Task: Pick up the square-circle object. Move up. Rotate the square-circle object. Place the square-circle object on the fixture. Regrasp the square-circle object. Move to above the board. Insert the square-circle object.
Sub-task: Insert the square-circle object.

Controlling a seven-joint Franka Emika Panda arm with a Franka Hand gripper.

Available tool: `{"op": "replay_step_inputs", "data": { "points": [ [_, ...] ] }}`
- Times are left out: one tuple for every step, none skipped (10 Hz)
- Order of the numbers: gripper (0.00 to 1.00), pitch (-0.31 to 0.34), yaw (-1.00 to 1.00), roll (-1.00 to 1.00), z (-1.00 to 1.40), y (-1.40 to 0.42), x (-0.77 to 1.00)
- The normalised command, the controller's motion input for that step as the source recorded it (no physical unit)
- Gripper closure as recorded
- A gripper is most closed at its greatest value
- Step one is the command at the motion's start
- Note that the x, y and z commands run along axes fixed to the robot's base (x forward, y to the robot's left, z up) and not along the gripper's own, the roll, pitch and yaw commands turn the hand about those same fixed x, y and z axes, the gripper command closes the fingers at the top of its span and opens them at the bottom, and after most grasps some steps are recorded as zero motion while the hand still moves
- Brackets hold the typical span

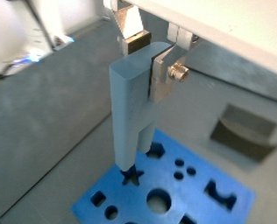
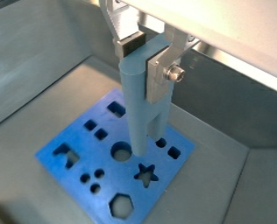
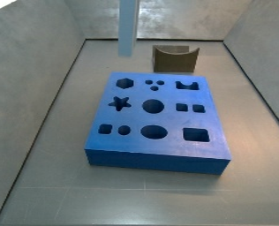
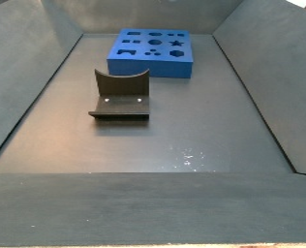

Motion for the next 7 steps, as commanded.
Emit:
{"op": "replay_step_inputs", "data": {
  "points": [
    [1.0,-0.166,-1.0,-0.13,-0.3,-0.04,0.0],
    [1.0,-0.154,-1.0,-0.14,-0.29,-0.04,0.0],
    [1.0,-0.163,-1.0,-0.14,-0.29,-0.03,0.0],
    [1.0,-0.086,-1.0,-0.08,-0.31,-0.01,0.0],
    [1.0,-0.054,-1.0,-0.05,-0.32,0.0,0.0],
    [1.0,-0.054,-1.0,-0.05,-0.31,0.0,0.0],
    [1.0,0.0,-1.0,0.0,-0.19,-0.04,0.0]
  ]
}}
